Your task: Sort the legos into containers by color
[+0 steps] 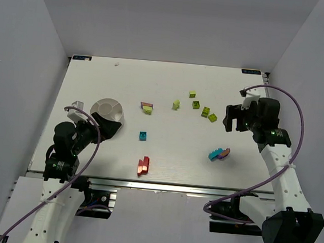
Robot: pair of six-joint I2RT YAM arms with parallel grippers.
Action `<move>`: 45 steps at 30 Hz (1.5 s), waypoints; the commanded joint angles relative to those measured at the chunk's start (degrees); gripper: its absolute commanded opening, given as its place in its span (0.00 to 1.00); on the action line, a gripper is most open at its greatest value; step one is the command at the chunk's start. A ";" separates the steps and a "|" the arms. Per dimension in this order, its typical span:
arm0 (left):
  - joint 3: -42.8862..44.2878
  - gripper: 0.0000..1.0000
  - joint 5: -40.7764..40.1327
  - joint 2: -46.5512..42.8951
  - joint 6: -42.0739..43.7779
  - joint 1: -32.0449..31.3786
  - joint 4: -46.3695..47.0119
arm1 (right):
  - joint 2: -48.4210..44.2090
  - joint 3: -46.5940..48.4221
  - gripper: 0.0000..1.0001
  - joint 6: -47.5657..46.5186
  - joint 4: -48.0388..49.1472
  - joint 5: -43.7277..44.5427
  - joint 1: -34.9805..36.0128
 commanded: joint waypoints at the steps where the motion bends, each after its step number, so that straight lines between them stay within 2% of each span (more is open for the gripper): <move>1: -0.72 0.98 2.63 -0.23 -0.81 0.35 1.12 | -1.66 1.80 0.90 -12.58 -2.07 -15.31 -0.34; 2: -0.90 0.98 2.63 -0.23 -0.81 0.35 0.86 | -2.54 1.45 0.90 -18.84 -3.57 -21.02 -0.34; 3: -1.34 0.98 2.71 -0.23 -1.08 0.35 0.94 | -4.38 0.14 0.90 -25.69 -8.02 -32.56 -0.25; 4: -1.60 0.98 3.24 -0.23 -1.43 0.35 1.12 | -5.53 -0.92 0.90 -32.11 -10.24 -37.90 -0.08; 5: -1.86 0.98 3.42 -0.23 -1.69 0.35 1.38 | -6.58 -2.15 0.90 -44.01 -11.83 -42.39 0.01; 6: -2.30 0.98 3.68 -0.23 -2.30 0.35 1.56 | -8.86 -3.55 0.90 -47.61 -12.89 -47.30 0.80; 8: -2.74 0.96 4.38 -0.14 -2.75 0.35 1.56 | -10.54 -6.89 0.89 -49.75 -11.24 -48.84 2.38; 11: -3.36 0.89 4.74 -0.31 -3.10 0.35 1.03 | -11.08 -9.10 0.89 -49.67 -9.83 -48.24 8.86; 13: -3.88 0.81 4.91 -0.32 -3.19 0.35 0.94 | -10.55 -10.76 0.88 -47.22 -7.12 -42.81 13.87; 14: -4.15 0.75 5.17 -0.23 -3.27 0.44 1.20 | -10.11 -11.38 0.79 -45.03 -4.66 -39.56 17.21; 15: -4.24 0.60 5.96 -0.05 -3.45 0.35 1.38 | -8.89 -12.00 0.72 -39.61 -1.94 -32.48 23.42; 16: -4.59 0.54 6.14 0.21 -3.45 0.44 1.30 | -7.75 -12.18 0.65 -37.99 -0.09 -29.89 25.92; 17: -4.77 0.48 6.23 0.21 -3.45 0.35 1.21 | -4.60 -11.48 0.47 -36.32 1.93 -27.95 30.12; 19: -5.03 0.35 5.62 0.21 -3.10 0.35 0.42 | -1.86 -10.60 0.27 -31.42 4.31 -24.60 32.70; 20: -5.38 0.35 5.18 0.12 -3.01 0.35 -0.11 | -0.63 -11.29 0.25 -29.90 8.59 -23.98 34.54; 21: -5.56 0.36 4.57 0.12 -2.92 0.35 -0.37 | -0.01 -11.39 0.35 -29.28 9.94 -21.63 35.95; 22: -5.73 0.41 4.04 0.21 -2.92 0.35 -0.72 | 0.78 -11.47 0.51 -28.75 10.91 -20.12 37.35; 23: -6.00 0.54 3.86 0.47 -2.84 0.44 -1.25 | 2.27 -11.47 0.86 -28.49 11.96 -18.98 39.89; 24: -6.17 0.59 3.51 0.56 -2.49 0.35 -1.60 | 3.07 -11.47 0.89 -28.31 13.28 -17.49 41.22; 29: -5.56 0.74 2.63 1.79 -1.96 0.35 -2.83 | 9.39 -11.30 0.89 -20.42 20.31 -13.26 48.77; 37: -4.42 0.76 0.17 1.18 -1.96 0.44 -4.85 | 19.40 -9.81 0.89 -14.42 29.90 -9.91 56.78; 45: -5.29 0.76 0.34 -0.66 -2.57 0.44 -4.33 | 28.73 -6.12 0.89 -13.63 33.33 -8.51 58.99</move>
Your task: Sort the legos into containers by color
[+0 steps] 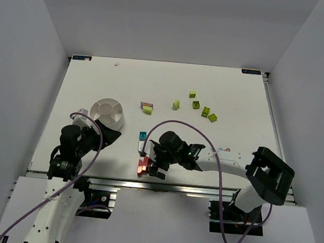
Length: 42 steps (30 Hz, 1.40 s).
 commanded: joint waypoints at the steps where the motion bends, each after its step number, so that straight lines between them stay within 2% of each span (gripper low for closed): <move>1: 0.50 0.76 -0.49 -1.26 0.20 0.35 0.06 | 2.92 3.57 0.89 1.08 4.98 1.44 0.46; 20: 0.50 0.76 -0.66 -1.70 0.12 0.35 0.15 | 12.16 5.86 0.89 -1.64 10.43 2.94 1.69; 29: -1.25 0.76 1.35 -1.96 -2.69 0.35 3.21 | 12.34 4.28 0.75 -5.86 12.98 -1.28 1.69; 32: -3.10 0.76 3.20 -2.58 -5.50 0.44 6.73 | 12.07 4.10 0.66 -7.71 12.63 -3.21 1.69; 33: -3.37 0.76 3.64 -2.58 -5.86 0.35 7.35 | 11.81 4.18 0.57 -8.06 12.37 -3.74 1.60; 35: -3.81 0.76 3.82 -2.05 -6.65 0.35 9.10 | 11.37 4.19 0.48 -9.29 11.76 -4.80 1.60; 38: -4.51 0.76 5.22 -0.48 -7.88 0.26 12.00 | 9.36 3.49 0.25 -10.34 10.61 -5.06 1.07; 39: -4.43 0.76 5.57 -0.03 -7.88 0.26 12.54 | 7.78 3.13 0.10 -10.26 10.35 -4.54 0.38; 41: -4.07 0.75 6.01 1.46 -7.97 0.17 14.29 | 4.63 1.73 0.00 -10.26 10.35 -3.75 -1.38; 42: -3.99 0.75 6.28 2.07 -8.14 0.17 15.17 | 3.21 1.29 0.00 -10.35 9.82 -3.49 -2.08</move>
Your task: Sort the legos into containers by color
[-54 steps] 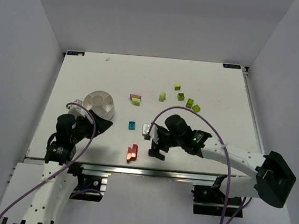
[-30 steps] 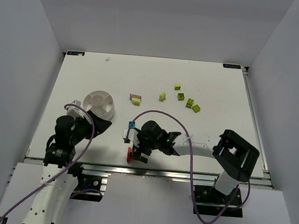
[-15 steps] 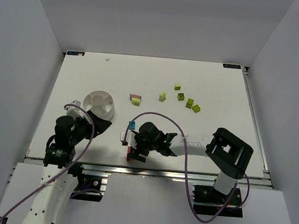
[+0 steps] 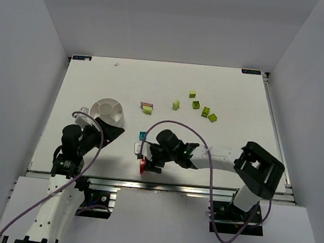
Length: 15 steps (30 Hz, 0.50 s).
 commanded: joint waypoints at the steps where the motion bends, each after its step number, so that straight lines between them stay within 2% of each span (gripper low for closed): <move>1: -0.01 0.75 2.56 2.06 -1.50 -0.26 6.78 | -7.40 -1.42 0.00 -1.34 0.12 -0.40 -3.20; 4: 0.25 0.75 2.13 5.13 -2.82 -1.84 10.04 | -12.93 -2.48 0.00 -1.08 -1.99 0.30 -6.81; 7: 1.04 0.75 -0.24 9.34 -4.13 -6.84 14.70 | -18.56 -3.62 0.00 -1.69 -4.01 0.65 -10.58; 10: 3.24 0.74 -6.38 16.02 -4.05 -19.20 22.15 | -23.66 -3.98 0.00 -2.66 -7.43 -0.83 -14.71; 13: 6.48 0.74 -9.74 23.91 -3.53 -25.90 27.25 | -28.23 -3.80 0.00 -5.73 -10.87 -4.52 -18.49; 15: 7.46 0.73 -10.88 26.75 -3.70 -27.68 30.08 | -31.31 -4.15 0.00 -6.26 -13.95 -5.84 -20.34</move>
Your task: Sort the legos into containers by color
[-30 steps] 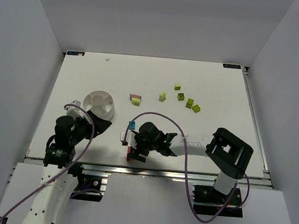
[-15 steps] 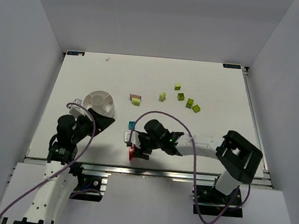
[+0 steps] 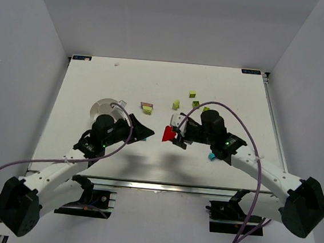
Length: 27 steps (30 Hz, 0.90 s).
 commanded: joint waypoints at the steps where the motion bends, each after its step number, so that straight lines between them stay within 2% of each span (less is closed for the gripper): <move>1: 4.44 0.73 -4.83 5.48 -0.18 -4.25 11.65 | -4.10 -1.50 0.00 -2.55 -5.21 -3.79 -2.18; 11: 10.60 0.72 -4.92 14.73 1.58 -10.77 14.49 | -9.65 -3.71 0.00 -1.23 -5.74 -4.58 -2.89; 17: 9.64 0.69 -4.83 15.08 1.49 -13.58 16.60 | -8.59 -2.57 0.00 -0.26 -5.39 -5.90 -2.89; 27: 7.88 0.69 -6.76 15.35 2.01 -15.25 16.42 | -8.41 -1.60 0.00 0.18 -4.77 -7.84 -2.89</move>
